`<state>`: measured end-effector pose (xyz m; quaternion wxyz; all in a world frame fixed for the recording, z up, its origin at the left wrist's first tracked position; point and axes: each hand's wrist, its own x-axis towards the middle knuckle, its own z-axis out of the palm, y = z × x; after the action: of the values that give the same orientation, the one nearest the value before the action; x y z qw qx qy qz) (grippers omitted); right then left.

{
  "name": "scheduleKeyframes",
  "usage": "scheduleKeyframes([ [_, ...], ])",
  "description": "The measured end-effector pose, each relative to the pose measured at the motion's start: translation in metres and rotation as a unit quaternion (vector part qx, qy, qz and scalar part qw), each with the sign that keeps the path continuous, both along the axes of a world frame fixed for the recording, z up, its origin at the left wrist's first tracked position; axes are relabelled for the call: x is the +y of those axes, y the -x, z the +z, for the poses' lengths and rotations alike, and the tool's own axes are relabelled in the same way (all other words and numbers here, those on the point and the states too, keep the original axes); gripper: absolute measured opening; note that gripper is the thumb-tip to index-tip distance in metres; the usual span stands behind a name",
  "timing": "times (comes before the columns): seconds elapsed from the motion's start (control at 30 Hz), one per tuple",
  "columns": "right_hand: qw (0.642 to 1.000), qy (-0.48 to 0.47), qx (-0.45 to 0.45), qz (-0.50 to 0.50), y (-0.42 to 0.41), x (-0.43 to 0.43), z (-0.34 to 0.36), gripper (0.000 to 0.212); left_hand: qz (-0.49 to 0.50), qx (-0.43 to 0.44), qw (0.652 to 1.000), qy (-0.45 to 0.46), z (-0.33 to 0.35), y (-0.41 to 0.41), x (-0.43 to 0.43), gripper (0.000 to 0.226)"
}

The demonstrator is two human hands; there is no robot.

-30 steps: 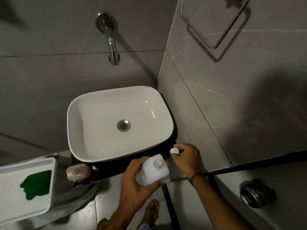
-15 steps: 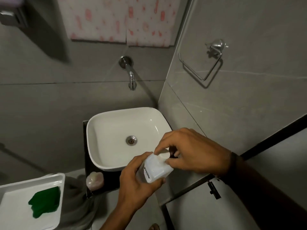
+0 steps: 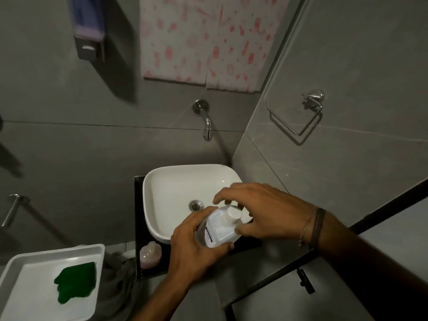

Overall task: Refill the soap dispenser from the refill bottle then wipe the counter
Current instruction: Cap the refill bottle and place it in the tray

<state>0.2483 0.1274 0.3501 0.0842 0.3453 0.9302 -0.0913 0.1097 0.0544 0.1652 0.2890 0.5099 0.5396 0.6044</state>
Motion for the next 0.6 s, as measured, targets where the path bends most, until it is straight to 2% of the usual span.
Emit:
scheduleKeyframes([
  [0.07,0.998,-0.061,-0.012,-0.013,0.008,-0.001,-0.002,0.044,0.003,0.006,1.0,0.003,0.0,0.005,0.001,0.081],
  [0.1,0.995,-0.091,-0.015,-0.023,0.011,-0.001,-0.002,0.045,0.004,0.007,1.0,0.0,0.0,0.008,0.001,0.081],
  [0.17,0.996,-0.077,-0.008,-0.035,0.014,-0.002,-0.001,0.054,0.005,0.007,1.0,-0.006,0.002,0.013,0.0,0.08],
  [0.23,0.999,-0.032,-0.004,-0.022,0.019,-0.004,0.003,0.054,0.005,0.004,1.0,-0.003,0.003,0.016,0.0,0.078],
  [0.3,0.998,-0.058,-0.023,-0.012,0.023,-0.005,0.002,0.043,0.003,0.008,1.0,-0.001,0.006,0.02,-0.002,0.078],
  [0.37,0.995,-0.094,-0.014,-0.034,0.026,-0.005,0.001,0.048,0.003,0.019,1.0,-0.005,0.008,0.022,-0.005,0.08],
  [0.47,0.998,-0.048,0.004,-0.032,0.027,-0.006,0.002,0.059,0.008,0.016,1.0,-0.006,0.012,0.024,-0.009,0.078],
  [0.5,0.999,-0.041,0.002,-0.023,0.027,-0.007,0.001,0.058,0.01,0.017,1.0,-0.004,0.013,0.024,-0.011,0.078],
  [0.6,0.994,-0.104,0.003,-0.028,0.025,-0.007,-0.003,0.051,0.01,0.023,1.0,0.006,0.014,0.021,-0.015,0.08],
])
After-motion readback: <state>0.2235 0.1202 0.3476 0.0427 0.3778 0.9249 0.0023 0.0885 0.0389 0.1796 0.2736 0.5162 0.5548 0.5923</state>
